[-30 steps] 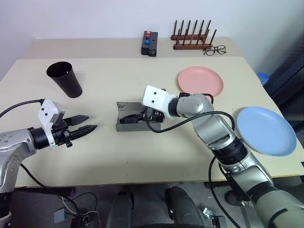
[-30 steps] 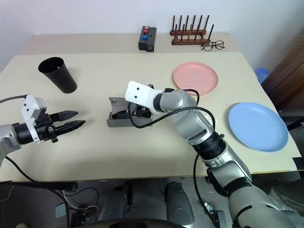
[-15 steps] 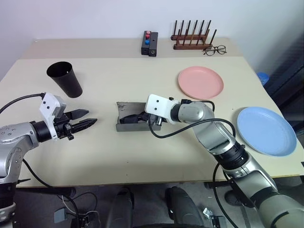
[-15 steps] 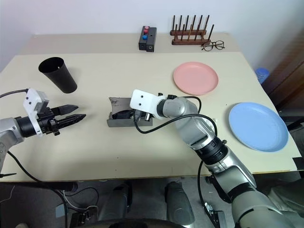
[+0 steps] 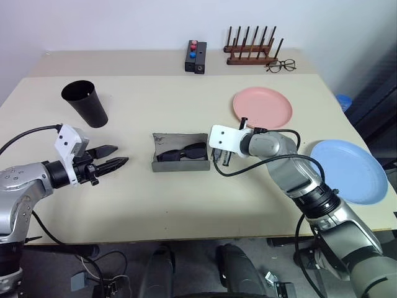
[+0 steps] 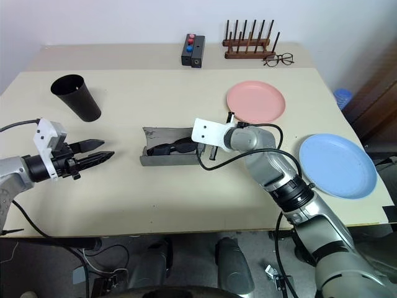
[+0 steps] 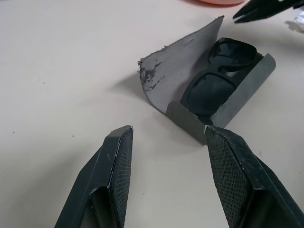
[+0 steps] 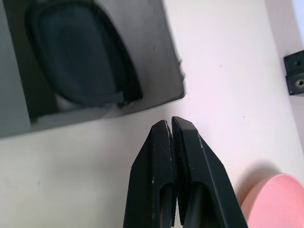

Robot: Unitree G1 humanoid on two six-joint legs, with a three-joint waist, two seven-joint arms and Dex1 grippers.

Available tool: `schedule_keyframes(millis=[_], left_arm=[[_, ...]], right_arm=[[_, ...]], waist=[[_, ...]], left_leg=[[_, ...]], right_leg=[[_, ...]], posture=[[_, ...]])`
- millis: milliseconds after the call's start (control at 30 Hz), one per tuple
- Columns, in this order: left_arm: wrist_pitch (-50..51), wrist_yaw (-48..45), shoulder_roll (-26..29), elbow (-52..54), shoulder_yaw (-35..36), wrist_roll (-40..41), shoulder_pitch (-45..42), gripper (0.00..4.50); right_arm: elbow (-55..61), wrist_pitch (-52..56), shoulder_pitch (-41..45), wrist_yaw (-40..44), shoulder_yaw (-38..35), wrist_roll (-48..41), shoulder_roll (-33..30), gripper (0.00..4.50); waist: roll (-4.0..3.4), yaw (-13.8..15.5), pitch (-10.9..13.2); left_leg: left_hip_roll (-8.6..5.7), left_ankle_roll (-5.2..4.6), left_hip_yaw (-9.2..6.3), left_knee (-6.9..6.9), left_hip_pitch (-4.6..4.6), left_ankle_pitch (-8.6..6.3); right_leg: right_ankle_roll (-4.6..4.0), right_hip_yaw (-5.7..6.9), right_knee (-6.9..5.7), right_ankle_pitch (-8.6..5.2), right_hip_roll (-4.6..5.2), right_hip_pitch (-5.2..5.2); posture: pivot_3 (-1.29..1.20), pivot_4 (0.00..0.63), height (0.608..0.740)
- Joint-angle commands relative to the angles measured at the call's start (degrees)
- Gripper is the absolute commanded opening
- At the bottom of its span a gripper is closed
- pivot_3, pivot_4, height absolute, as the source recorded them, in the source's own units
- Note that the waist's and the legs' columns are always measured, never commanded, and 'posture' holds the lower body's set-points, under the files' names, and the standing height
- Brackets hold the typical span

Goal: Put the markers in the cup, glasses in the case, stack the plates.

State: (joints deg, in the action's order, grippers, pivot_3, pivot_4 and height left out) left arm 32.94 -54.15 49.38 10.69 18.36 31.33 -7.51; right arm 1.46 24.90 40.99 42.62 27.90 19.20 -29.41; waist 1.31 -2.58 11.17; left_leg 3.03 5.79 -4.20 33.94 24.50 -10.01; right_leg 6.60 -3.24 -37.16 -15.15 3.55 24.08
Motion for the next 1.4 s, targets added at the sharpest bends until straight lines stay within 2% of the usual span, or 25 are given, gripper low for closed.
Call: schedule_keyframes(millis=[33, 400, 800, 1400], left_arm=[[-0.21, 0.48, 0.01, 2.45, 0.37, 0.47, 0.02, 2.46], [0.49, 1.17, -0.08, 3.56, 0.72, 1.16, 1.18, 2.46], [0.48, 1.15, -0.21, 3.64, 0.40, 1.58, 1.18, 2.46], [0.02, 1.34, -1.05, 4.19, -0.21, 2.09, 1.48, 2.46]], right_arm=[[2.63, 0.14, -0.14, 0.55, -0.75, -0.40, 1.81, 0.07], [7.53, -1.09, -1.95, 4.77, -0.22, -0.73, 2.12, 0.07], [3.15, -4.18, -1.25, 2.31, -0.23, 3.75, 1.22, 0.07], [8.27, -4.46, -3.90, 8.03, -0.36, 1.60, 2.55, 0.07]], waist=[[0.00, -0.06, 0.00], [0.00, 0.04, 0.00], [0.00, 0.04, 0.00], [0.00, 0.05, 0.00]], left_leg=[[0.00, 0.00, 0.00, 0.00, 0.00, 0.00], [0.00, 0.00, 0.00, 0.03, 0.00, 0.00], [0.00, 0.00, 0.00, 0.02, 0.00, 0.00], [0.00, 0.00, 0.00, 0.03, -0.01, 0.00]], right_leg=[[0.00, 0.00, 0.00, 0.00, 0.00, 0.00], [0.00, 0.00, 0.00, 0.00, 0.00, -0.02], [0.00, 0.00, 0.00, 0.00, 0.00, -0.02], [0.00, 0.00, 0.00, 0.00, 0.00, -0.02]], posture=[[0.00, 0.150, 0.738], [0.00, 0.150, 0.738], [0.00, 0.150, 0.738], [0.00, 0.150, 0.738]])
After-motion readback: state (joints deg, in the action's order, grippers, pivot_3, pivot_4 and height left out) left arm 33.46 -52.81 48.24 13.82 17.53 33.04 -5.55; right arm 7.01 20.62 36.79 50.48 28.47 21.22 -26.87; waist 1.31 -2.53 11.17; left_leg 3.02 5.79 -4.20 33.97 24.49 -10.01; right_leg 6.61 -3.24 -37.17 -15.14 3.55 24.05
